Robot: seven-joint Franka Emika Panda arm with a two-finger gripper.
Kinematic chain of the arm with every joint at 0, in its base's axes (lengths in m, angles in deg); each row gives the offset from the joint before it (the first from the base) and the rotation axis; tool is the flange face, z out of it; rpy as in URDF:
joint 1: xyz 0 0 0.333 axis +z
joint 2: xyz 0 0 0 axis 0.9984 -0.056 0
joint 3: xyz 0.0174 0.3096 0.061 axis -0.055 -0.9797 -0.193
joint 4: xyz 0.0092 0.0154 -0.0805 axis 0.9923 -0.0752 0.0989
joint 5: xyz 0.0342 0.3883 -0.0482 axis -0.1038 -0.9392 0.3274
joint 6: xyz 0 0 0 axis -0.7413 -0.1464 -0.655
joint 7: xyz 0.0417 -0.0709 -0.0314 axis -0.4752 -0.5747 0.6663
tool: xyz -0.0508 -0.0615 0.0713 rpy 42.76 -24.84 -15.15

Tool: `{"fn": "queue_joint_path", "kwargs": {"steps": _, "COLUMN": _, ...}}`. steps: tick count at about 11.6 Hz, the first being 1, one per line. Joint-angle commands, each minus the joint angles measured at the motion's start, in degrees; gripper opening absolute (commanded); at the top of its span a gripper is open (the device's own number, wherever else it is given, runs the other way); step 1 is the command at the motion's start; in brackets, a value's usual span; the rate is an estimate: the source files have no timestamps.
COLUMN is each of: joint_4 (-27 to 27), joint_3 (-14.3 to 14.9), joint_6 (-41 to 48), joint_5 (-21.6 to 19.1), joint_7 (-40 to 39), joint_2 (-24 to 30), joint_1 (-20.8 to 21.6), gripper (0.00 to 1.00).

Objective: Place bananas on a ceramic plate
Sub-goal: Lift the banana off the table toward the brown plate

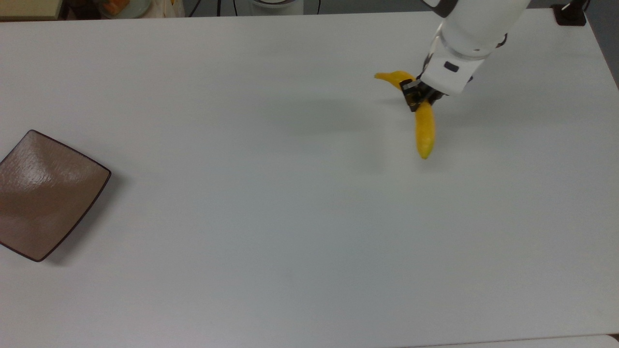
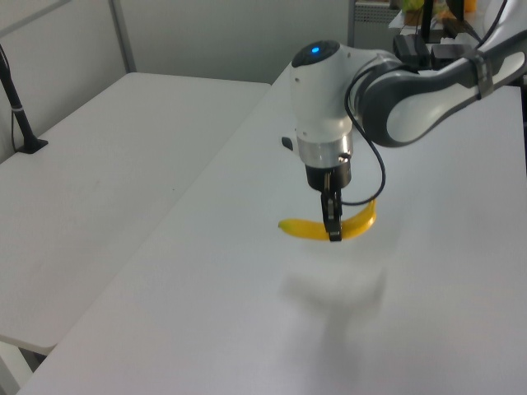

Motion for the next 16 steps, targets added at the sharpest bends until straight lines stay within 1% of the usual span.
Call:
{"fn": "queue_joint_path", "kwargs": {"steps": 1, "joint_4": 0.16, "joint_3": 5.72, "joint_6": 3.51, "joint_5": 0.49, "joint_7": -7.15, "joint_2": 2.52, "joint_1": -0.39, "gripper": 0.19}}
{"fn": "queue_joint_path", "kwargs": {"steps": 5, "joint_4": 0.33, "joint_3": 11.61, "joint_6": 3.51, "joint_5": 0.49, "joint_7": -11.19, "joint_2": 3.76, "joint_1": -1.27, "gripper": 0.19}}
{"fn": "queue_joint_path", "kwargs": {"steps": 6, "joint_4": 1.81, "joint_3": 13.28, "joint_6": 3.6, "joint_5": 0.32, "joint_7": -12.25, "joint_2": 3.67, "joint_1": -1.53, "gripper": 0.19}}
{"fn": "queue_joint_path", "kwargs": {"steps": 7, "joint_4": 2.09, "joint_3": 14.69, "joint_6": 3.52, "joint_5": 0.06, "joint_7": -13.22, "joint_2": 3.67, "joint_1": -1.7, "gripper": 0.19}}
{"fn": "queue_joint_path", "kwargs": {"steps": 11, "joint_4": 2.09, "joint_3": 19.35, "joint_6": 2.03, "joint_5": -0.47, "joint_7": -16.65, "joint_2": 3.59, "joint_1": -3.99, "gripper": 0.19}}
{"fn": "queue_joint_path", "kwargs": {"steps": 13, "joint_4": 2.0, "joint_3": 22.6, "joint_6": 0.1, "joint_5": -2.74, "joint_7": -17.45, "joint_2": 3.67, "joint_1": -5.21, "gripper": 0.19}}
{"fn": "queue_joint_path", "kwargs": {"steps": 15, "joint_4": 1.65, "joint_3": 24.98, "joint_6": -2.45, "joint_5": -4.86, "joint_7": -17.98, "joint_2": 3.59, "joint_1": -6.09, "gripper": 0.19}}
{"fn": "queue_joint_path", "kwargs": {"steps": 16, "joint_4": 1.65, "joint_3": 25.86, "joint_6": -2.64, "joint_5": -5.3, "joint_7": -17.98, "joint_2": 3.59, "joint_1": -7.49, "gripper": 0.19}}
